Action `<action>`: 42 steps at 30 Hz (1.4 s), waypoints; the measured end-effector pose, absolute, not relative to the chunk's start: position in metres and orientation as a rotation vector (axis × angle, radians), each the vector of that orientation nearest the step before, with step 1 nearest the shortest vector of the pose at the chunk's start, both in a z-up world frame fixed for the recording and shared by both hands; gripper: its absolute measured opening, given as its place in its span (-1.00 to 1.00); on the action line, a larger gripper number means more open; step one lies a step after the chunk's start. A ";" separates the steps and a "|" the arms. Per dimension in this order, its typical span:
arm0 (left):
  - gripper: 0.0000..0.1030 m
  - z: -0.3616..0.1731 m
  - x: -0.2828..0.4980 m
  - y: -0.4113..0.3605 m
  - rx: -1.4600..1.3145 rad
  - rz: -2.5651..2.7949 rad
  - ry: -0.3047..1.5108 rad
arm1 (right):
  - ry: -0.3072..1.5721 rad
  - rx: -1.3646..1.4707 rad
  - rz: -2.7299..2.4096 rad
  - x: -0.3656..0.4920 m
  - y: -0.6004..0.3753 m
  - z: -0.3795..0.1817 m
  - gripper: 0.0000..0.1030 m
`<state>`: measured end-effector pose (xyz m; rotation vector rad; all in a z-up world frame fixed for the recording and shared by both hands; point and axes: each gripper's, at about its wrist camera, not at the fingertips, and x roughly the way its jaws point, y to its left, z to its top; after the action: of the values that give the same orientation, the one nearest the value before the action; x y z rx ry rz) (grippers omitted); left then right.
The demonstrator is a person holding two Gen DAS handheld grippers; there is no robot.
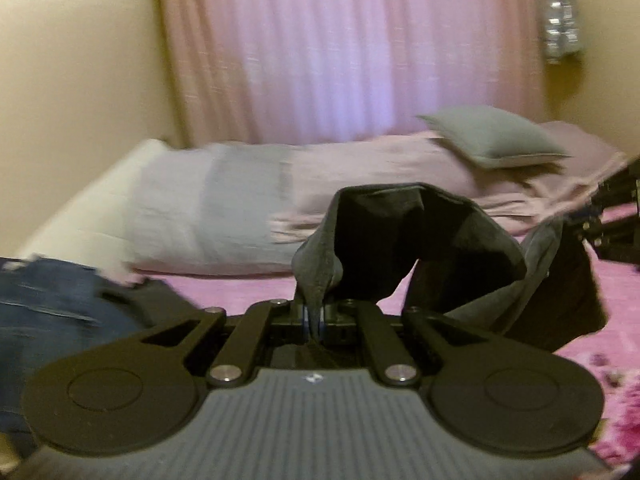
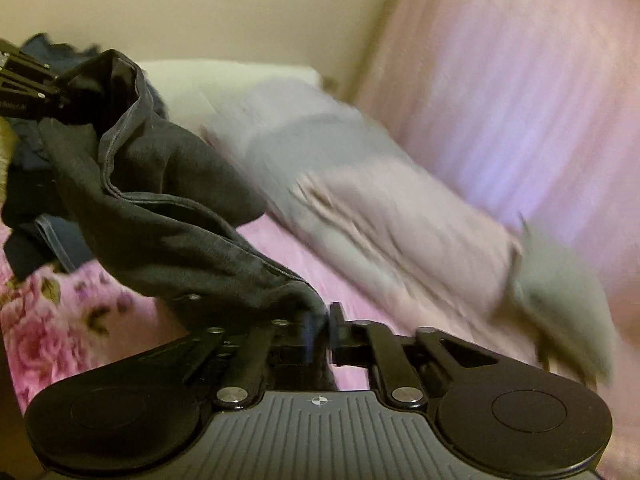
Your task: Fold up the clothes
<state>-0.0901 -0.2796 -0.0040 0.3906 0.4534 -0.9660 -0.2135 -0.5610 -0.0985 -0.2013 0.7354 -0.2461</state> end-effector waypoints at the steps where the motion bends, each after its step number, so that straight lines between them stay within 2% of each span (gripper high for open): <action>1: -0.94 -0.003 -0.098 -0.282 0.391 -0.991 0.441 | 0.746 -0.186 -0.275 -0.226 -0.565 -0.102 -0.95; 3: -0.94 0.002 -0.113 -0.282 0.392 -1.037 0.409 | 0.754 -0.183 -0.327 -0.251 -0.564 -0.107 -0.95; 7: -0.94 0.007 -0.145 -0.273 0.396 -1.095 0.363 | 0.737 -0.248 -0.385 -0.288 -0.500 -0.109 -0.95; 10: -0.94 -0.015 -0.174 -0.232 0.430 -1.095 0.379 | 0.753 -0.312 -0.376 -0.316 -0.452 -0.126 -0.95; 16: -0.92 -0.111 -0.193 -0.134 0.481 -0.948 0.691 | 0.918 -0.227 -0.188 -0.339 -0.388 -0.223 -0.93; 18: -0.90 -0.145 -0.202 -0.110 0.524 -0.871 0.802 | 0.988 -0.196 -0.114 -0.344 -0.368 -0.252 -0.57; 19: -0.89 -0.160 -0.202 -0.100 0.544 -0.828 0.854 | 1.015 -0.184 -0.083 -0.347 -0.359 -0.264 0.23; 20: -0.88 -0.167 -0.201 -0.094 0.557 -0.793 0.884 | 1.027 -0.171 -0.058 -0.351 -0.354 -0.272 0.69; 23: -0.80 -0.185 -0.199 -0.078 0.590 -0.693 0.960 | 1.029 -0.135 -0.021 -0.365 -0.363 -0.286 0.70; 26: -0.49 -0.186 -0.207 -0.079 0.599 -0.645 0.944 | 1.031 -0.028 -0.050 -0.368 -0.413 -0.290 0.70; 32: -0.28 -0.195 -0.216 -0.174 0.601 -0.712 0.928 | 1.053 0.151 -0.133 -0.348 -0.521 -0.296 0.70; 35: -0.05 -0.210 -0.218 -0.231 0.627 -0.839 0.907 | 1.084 0.309 -0.152 -0.334 -0.552 -0.313 0.70; 37: 0.16 -0.219 -0.210 -0.270 0.667 -0.931 0.875 | 1.103 0.404 -0.152 -0.326 -0.557 -0.325 0.70; 39: 0.28 -0.229 -0.202 -0.309 0.707 -1.023 0.840 | 1.113 0.459 -0.147 -0.321 -0.549 -0.336 0.70; 42: 0.34 -0.242 -0.174 -0.368 0.759 -1.166 0.785 | 1.112 0.507 -0.153 -0.314 -0.531 -0.345 0.70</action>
<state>-0.1742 -0.3682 -0.2416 0.7590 0.7851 -1.1660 -0.3142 -0.5312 -0.3450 0.5074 1.1121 -0.1533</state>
